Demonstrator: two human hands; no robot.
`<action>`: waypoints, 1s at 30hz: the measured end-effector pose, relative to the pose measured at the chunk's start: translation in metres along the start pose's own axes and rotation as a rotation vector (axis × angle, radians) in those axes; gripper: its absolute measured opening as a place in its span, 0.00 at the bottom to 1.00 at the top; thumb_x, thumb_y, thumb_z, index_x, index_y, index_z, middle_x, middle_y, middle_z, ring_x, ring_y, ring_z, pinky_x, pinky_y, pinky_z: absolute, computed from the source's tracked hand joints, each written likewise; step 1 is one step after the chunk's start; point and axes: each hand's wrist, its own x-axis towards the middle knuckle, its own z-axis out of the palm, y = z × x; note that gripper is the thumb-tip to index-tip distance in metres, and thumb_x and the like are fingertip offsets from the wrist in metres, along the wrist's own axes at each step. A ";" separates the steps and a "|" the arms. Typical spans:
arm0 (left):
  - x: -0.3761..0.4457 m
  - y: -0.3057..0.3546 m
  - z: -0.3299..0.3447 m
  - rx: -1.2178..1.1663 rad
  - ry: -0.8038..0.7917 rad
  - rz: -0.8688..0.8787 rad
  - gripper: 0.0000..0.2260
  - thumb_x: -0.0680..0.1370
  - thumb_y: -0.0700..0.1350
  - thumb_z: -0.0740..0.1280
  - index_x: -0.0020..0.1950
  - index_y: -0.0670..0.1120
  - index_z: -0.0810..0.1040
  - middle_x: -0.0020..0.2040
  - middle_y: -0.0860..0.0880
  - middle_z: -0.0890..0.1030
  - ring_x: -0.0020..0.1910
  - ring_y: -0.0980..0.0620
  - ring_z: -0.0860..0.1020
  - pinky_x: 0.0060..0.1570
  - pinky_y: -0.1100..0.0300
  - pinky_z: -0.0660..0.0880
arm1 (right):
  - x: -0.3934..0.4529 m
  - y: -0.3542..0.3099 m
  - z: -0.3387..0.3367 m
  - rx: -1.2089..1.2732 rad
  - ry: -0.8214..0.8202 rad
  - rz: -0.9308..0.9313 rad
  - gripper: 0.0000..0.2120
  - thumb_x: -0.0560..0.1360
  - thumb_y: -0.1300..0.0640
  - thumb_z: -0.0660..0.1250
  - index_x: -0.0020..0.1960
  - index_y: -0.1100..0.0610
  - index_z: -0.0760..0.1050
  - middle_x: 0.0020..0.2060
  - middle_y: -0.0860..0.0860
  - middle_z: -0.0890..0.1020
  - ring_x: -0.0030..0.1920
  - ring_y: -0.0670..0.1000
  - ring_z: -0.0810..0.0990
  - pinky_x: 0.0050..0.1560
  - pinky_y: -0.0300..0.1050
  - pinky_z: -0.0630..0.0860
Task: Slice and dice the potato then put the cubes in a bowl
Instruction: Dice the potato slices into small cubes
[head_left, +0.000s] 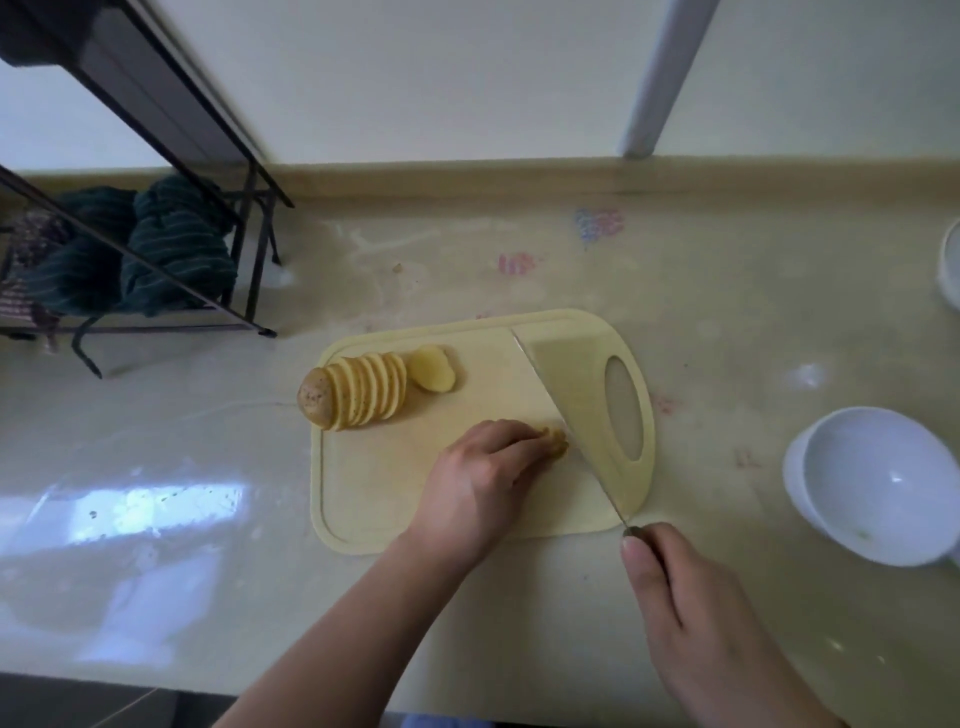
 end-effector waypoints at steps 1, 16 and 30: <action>0.000 0.000 -0.001 0.002 -0.003 0.008 0.09 0.80 0.45 0.68 0.52 0.44 0.87 0.49 0.46 0.85 0.45 0.46 0.83 0.43 0.56 0.80 | -0.002 -0.002 0.005 -0.021 -0.011 -0.014 0.20 0.72 0.32 0.45 0.38 0.45 0.65 0.29 0.46 0.77 0.30 0.46 0.73 0.34 0.45 0.67; -0.002 -0.008 -0.007 0.083 0.014 0.080 0.02 0.77 0.38 0.75 0.48 0.39 0.85 0.48 0.43 0.83 0.43 0.44 0.80 0.41 0.51 0.79 | 0.008 -0.018 -0.002 0.137 -0.101 0.041 0.21 0.71 0.35 0.50 0.36 0.51 0.67 0.24 0.48 0.70 0.25 0.44 0.65 0.29 0.40 0.64; -0.003 -0.008 -0.006 0.069 -0.017 0.089 0.04 0.76 0.35 0.72 0.48 0.40 0.85 0.50 0.46 0.84 0.45 0.44 0.80 0.44 0.51 0.79 | -0.010 -0.017 0.002 0.115 -0.107 0.064 0.31 0.63 0.21 0.44 0.40 0.46 0.67 0.27 0.53 0.72 0.25 0.45 0.68 0.29 0.41 0.65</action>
